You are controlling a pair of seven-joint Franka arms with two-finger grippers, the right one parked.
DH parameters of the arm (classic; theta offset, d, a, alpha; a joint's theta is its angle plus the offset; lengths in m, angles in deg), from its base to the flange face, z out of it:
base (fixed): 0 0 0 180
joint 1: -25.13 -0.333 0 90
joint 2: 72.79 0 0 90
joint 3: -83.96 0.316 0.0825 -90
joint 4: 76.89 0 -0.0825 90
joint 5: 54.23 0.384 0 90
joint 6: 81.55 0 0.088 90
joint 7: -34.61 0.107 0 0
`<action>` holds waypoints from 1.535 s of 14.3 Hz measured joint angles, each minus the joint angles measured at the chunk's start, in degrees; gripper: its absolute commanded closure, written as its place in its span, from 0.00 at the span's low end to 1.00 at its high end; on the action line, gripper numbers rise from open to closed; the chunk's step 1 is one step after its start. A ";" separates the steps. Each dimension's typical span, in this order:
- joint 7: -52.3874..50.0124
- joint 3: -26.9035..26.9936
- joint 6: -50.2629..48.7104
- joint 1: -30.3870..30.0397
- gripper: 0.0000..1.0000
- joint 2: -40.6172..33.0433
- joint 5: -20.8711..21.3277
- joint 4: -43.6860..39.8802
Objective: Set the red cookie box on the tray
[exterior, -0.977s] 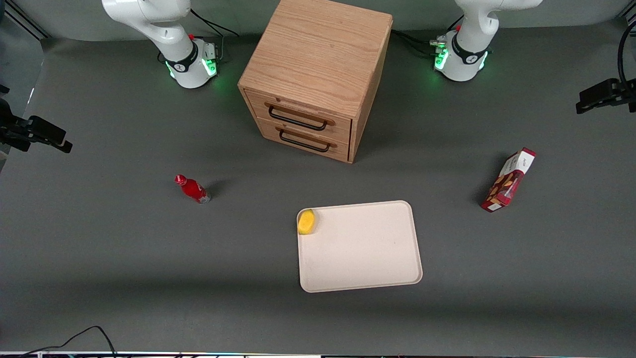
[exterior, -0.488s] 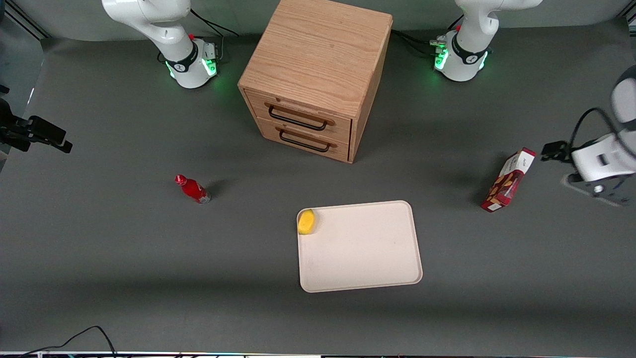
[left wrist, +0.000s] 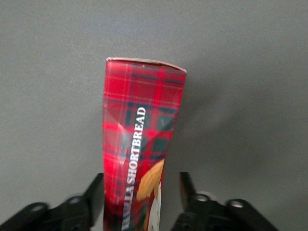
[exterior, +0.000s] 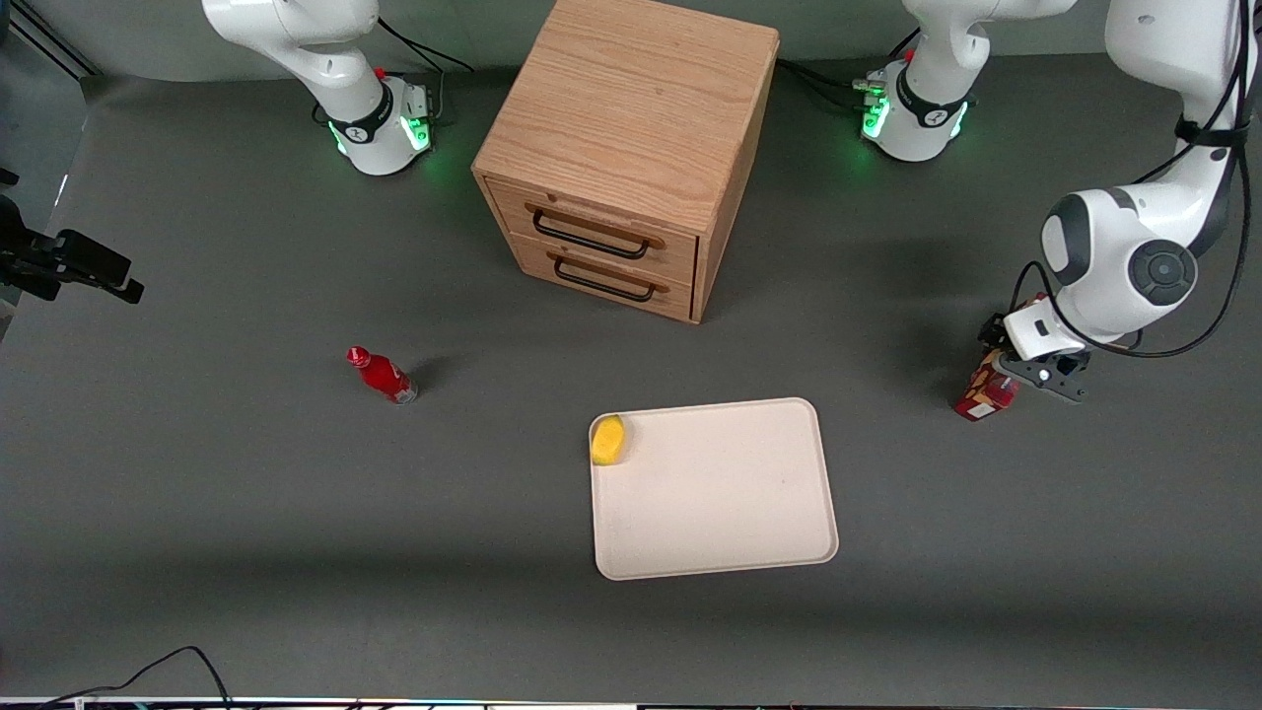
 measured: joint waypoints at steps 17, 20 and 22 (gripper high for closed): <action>-54.66 -26.43 -41.63 1.67 1.00 6.63 -1.02 -46.32; -62.70 -29.14 -26.87 2.36 1.00 18.34 6.22 -46.35; -66.52 -29.51 -19.84 2.34 0.71 24.41 12.02 -46.41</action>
